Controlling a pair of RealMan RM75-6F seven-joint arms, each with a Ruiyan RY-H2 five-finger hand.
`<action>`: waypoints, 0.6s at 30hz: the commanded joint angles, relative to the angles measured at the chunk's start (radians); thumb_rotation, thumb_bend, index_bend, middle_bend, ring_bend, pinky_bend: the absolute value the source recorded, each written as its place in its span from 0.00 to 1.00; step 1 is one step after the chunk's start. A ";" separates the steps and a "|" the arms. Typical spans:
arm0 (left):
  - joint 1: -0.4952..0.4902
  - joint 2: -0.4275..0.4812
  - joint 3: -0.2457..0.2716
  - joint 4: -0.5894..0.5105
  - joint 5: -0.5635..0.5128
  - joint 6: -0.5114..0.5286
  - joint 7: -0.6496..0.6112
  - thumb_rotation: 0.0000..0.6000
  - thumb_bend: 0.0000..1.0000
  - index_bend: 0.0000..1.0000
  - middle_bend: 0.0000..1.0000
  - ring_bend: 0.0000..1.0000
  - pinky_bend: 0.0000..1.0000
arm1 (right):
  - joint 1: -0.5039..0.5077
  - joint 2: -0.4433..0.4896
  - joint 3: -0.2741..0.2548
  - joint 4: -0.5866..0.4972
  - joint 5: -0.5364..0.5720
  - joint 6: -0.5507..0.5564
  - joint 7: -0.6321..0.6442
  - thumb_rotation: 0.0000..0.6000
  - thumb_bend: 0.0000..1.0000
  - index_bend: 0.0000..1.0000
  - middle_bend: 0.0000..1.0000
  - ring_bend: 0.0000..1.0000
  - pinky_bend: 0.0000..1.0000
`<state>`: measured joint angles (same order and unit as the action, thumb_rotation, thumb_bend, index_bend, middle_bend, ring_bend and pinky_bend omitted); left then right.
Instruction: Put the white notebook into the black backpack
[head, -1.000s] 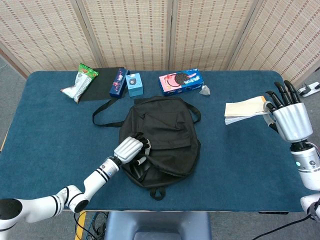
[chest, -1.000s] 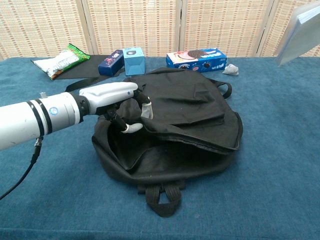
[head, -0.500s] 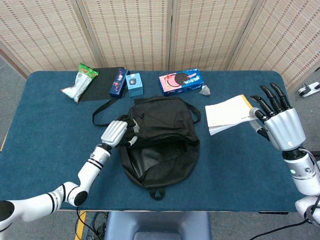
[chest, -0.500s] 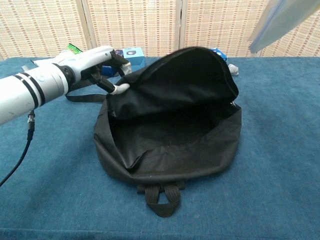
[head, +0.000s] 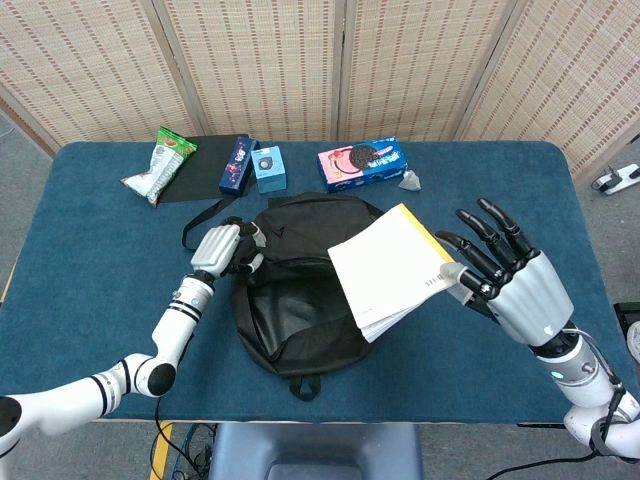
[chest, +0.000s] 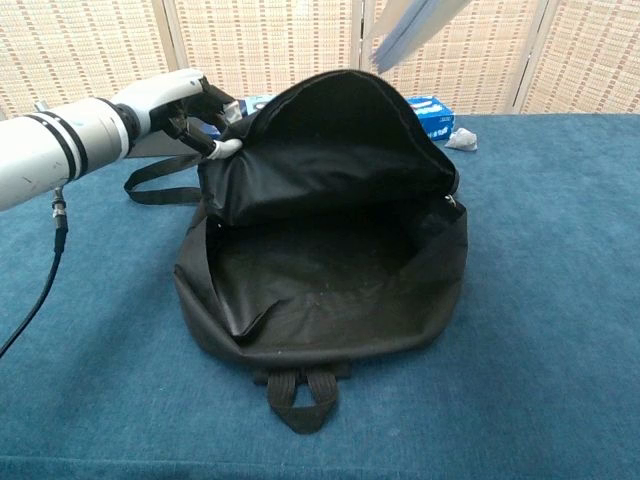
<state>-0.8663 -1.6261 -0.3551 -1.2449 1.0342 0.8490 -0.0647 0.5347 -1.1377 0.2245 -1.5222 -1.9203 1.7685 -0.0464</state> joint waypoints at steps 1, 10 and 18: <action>-0.012 -0.013 -0.009 0.013 -0.027 -0.010 0.012 1.00 0.50 0.77 0.40 0.31 0.13 | 0.015 -0.013 -0.003 -0.018 -0.021 -0.013 -0.001 1.00 0.65 0.60 0.34 0.14 0.09; -0.050 -0.037 -0.043 0.044 -0.142 -0.031 0.072 1.00 0.50 0.77 0.40 0.31 0.14 | 0.071 -0.060 0.008 -0.055 -0.070 -0.051 0.005 1.00 0.65 0.60 0.34 0.14 0.09; -0.056 -0.029 -0.062 0.039 -0.208 -0.039 0.087 1.00 0.50 0.76 0.40 0.31 0.14 | 0.098 -0.090 -0.032 -0.069 -0.083 -0.137 0.009 1.00 0.65 0.60 0.34 0.15 0.09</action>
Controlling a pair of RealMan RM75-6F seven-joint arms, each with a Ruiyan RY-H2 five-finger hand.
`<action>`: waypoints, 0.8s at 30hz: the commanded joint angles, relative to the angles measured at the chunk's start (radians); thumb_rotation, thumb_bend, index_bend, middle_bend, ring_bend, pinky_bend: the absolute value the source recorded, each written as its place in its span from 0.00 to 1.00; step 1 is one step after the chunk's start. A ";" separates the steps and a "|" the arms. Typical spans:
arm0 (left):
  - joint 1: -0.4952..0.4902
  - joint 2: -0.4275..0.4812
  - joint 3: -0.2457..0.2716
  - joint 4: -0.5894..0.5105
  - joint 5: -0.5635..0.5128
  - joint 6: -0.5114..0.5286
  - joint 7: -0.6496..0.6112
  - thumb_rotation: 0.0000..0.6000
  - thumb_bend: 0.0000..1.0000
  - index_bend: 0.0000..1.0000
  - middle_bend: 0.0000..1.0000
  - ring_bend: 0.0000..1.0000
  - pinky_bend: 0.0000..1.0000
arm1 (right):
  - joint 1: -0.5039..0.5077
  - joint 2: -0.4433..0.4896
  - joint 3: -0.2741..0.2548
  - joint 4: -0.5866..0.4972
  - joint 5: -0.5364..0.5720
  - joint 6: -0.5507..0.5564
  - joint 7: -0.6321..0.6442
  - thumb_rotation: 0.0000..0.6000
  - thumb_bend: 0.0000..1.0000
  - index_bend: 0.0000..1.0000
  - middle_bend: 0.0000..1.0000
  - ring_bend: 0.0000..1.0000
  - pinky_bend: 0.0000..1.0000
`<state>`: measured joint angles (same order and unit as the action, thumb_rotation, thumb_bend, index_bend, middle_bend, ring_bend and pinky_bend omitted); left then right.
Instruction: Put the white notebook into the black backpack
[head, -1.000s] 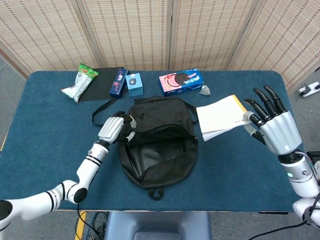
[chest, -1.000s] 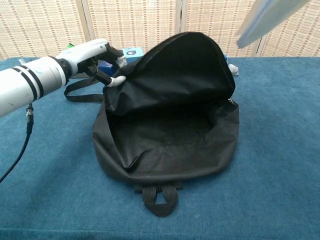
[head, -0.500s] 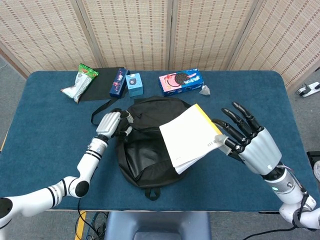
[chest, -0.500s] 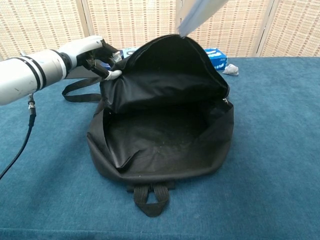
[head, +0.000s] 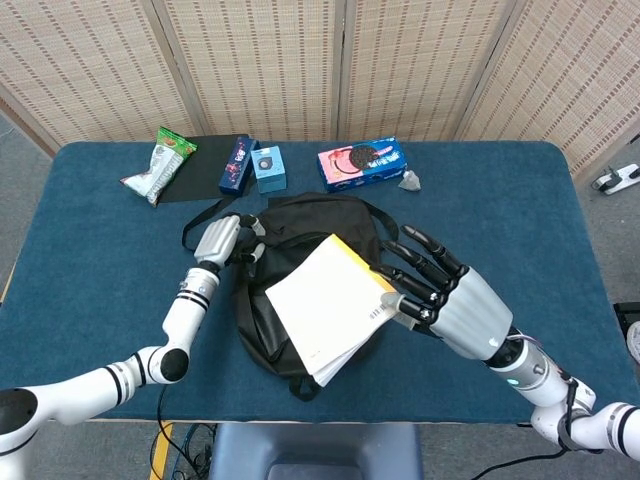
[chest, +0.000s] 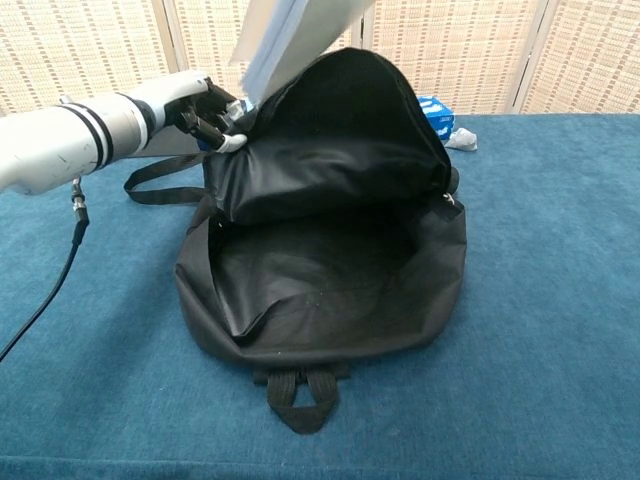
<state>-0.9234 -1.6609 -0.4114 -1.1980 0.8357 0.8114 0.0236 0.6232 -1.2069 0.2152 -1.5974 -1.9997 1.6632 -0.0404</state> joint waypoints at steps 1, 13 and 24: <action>0.002 0.009 -0.007 -0.013 -0.011 0.000 -0.003 1.00 0.50 0.76 0.40 0.31 0.14 | 0.012 -0.032 -0.030 0.012 -0.003 -0.043 0.007 1.00 0.65 0.60 0.34 0.15 0.09; 0.017 0.059 -0.019 -0.078 -0.038 -0.005 -0.026 1.00 0.50 0.76 0.40 0.31 0.14 | 0.049 -0.196 -0.113 0.171 0.029 -0.168 0.071 1.00 0.65 0.60 0.34 0.15 0.09; 0.019 0.095 -0.021 -0.118 -0.069 -0.017 -0.035 1.00 0.50 0.76 0.40 0.31 0.14 | 0.083 -0.315 -0.178 0.401 0.024 -0.263 0.028 1.00 0.65 0.60 0.34 0.16 0.09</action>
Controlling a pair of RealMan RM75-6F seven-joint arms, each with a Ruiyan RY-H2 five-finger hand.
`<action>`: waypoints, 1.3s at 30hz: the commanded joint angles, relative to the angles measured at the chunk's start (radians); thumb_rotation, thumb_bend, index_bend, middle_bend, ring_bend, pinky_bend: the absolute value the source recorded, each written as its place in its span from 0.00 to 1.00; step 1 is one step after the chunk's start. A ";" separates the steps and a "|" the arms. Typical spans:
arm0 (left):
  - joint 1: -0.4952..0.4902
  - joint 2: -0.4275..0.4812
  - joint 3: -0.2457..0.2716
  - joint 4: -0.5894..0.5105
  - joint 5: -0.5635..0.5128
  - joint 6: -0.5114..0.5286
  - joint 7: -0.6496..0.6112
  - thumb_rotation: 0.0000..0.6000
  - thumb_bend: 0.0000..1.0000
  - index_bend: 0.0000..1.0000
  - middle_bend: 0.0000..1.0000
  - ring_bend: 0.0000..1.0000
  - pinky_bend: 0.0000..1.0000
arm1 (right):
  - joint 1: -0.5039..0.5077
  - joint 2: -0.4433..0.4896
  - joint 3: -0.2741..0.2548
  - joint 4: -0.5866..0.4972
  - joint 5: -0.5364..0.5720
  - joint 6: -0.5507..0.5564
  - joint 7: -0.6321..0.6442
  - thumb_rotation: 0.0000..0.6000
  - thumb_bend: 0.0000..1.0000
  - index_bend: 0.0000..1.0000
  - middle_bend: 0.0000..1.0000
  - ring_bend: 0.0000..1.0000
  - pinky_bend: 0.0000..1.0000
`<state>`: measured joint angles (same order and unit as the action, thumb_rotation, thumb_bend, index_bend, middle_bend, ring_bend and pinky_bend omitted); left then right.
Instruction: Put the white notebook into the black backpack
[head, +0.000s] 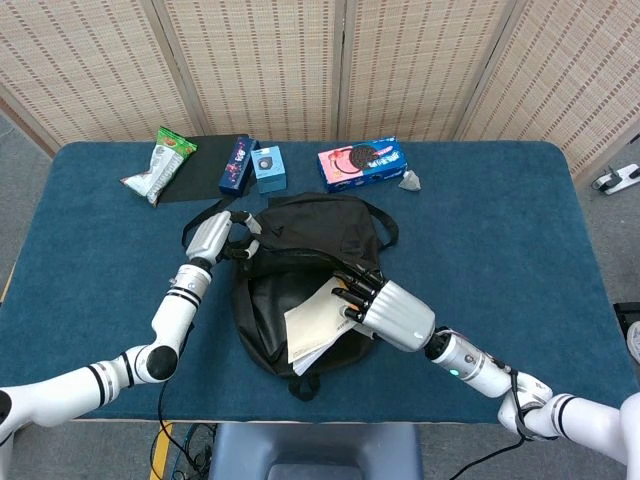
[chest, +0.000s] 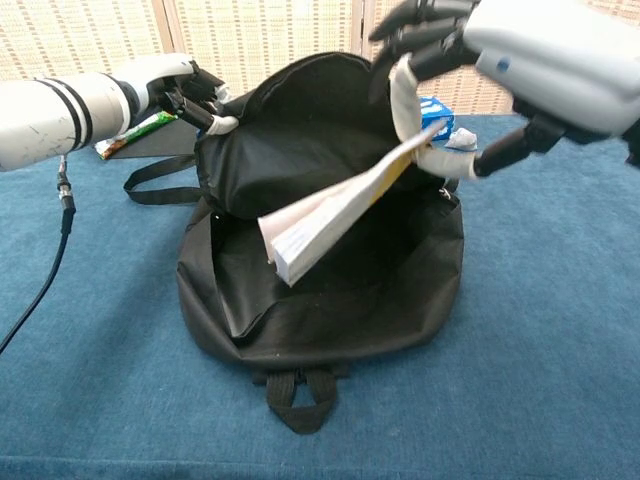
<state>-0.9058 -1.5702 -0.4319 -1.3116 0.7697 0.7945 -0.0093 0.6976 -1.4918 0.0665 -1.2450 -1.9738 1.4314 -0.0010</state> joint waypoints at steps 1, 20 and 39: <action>0.002 0.009 0.000 -0.009 -0.004 0.000 -0.003 1.00 0.50 0.76 0.40 0.31 0.14 | 0.009 -0.038 -0.041 0.063 0.000 -0.043 -0.008 1.00 0.65 0.61 0.34 0.16 0.09; 0.014 0.065 0.016 -0.103 -0.013 0.012 -0.010 1.00 0.50 0.76 0.40 0.31 0.14 | 0.071 -0.177 -0.040 0.231 0.070 -0.185 -0.158 1.00 0.65 0.64 0.33 0.16 0.09; 0.014 0.120 0.030 -0.165 -0.032 -0.025 -0.037 1.00 0.50 0.75 0.39 0.31 0.14 | 0.159 -0.323 -0.016 0.459 0.164 -0.295 -0.181 1.00 0.65 0.64 0.27 0.10 0.01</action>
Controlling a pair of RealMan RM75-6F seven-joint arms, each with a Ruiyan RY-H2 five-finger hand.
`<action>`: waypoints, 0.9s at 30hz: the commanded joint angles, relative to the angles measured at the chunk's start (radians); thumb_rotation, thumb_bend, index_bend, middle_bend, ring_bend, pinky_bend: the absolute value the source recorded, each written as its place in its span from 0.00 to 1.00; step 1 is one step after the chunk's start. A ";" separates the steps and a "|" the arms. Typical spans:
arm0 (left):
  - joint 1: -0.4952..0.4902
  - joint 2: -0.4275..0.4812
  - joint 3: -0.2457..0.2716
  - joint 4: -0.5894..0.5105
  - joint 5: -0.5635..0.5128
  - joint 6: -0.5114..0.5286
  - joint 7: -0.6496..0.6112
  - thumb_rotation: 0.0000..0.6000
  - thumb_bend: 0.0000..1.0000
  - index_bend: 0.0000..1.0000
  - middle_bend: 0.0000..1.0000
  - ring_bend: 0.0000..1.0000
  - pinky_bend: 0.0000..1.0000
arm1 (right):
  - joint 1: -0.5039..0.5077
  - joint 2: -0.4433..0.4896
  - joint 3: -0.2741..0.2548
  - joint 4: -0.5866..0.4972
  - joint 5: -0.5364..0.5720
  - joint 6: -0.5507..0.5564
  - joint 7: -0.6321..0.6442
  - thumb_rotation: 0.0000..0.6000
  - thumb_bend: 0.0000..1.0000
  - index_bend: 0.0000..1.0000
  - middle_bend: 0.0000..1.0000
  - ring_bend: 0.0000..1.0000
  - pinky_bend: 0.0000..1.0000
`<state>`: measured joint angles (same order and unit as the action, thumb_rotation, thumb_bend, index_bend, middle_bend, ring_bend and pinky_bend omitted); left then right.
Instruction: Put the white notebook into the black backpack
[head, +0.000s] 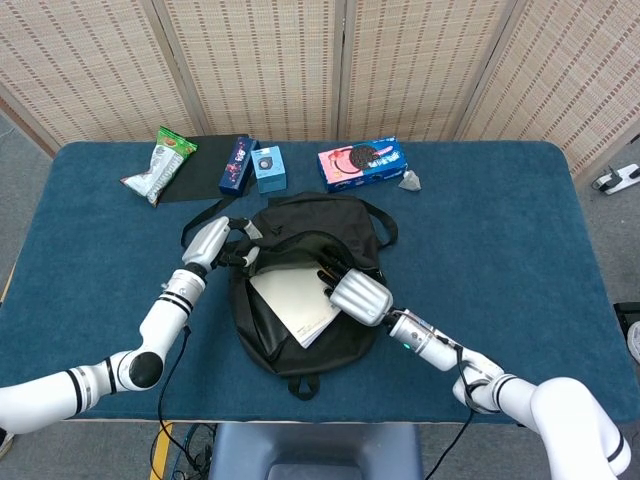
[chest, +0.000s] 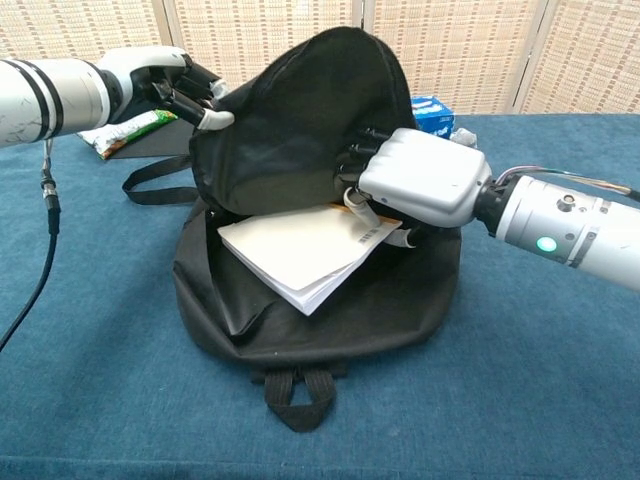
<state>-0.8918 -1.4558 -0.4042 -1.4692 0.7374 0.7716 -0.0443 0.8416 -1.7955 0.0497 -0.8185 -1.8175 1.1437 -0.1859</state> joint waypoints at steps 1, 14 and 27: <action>0.000 0.008 0.003 -0.012 0.001 -0.002 -0.003 1.00 0.50 0.75 0.39 0.31 0.14 | 0.020 -0.027 -0.001 0.048 0.010 -0.010 0.006 1.00 0.65 0.64 0.27 0.10 0.00; -0.005 0.010 0.029 -0.012 0.014 0.001 -0.003 1.00 0.50 0.73 0.37 0.30 0.14 | -0.032 0.076 -0.035 -0.128 0.051 0.016 -0.030 1.00 0.23 0.00 0.04 0.00 0.00; 0.006 0.027 0.058 -0.058 0.059 0.020 0.007 1.00 0.49 0.68 0.33 0.27 0.14 | -0.146 0.283 -0.094 -0.374 0.050 0.105 -0.113 1.00 0.14 0.00 0.03 0.00 0.00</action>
<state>-0.8859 -1.4296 -0.3470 -1.5258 0.7953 0.7909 -0.0377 0.7053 -1.5227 -0.0360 -1.1845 -1.7630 1.2324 -0.3040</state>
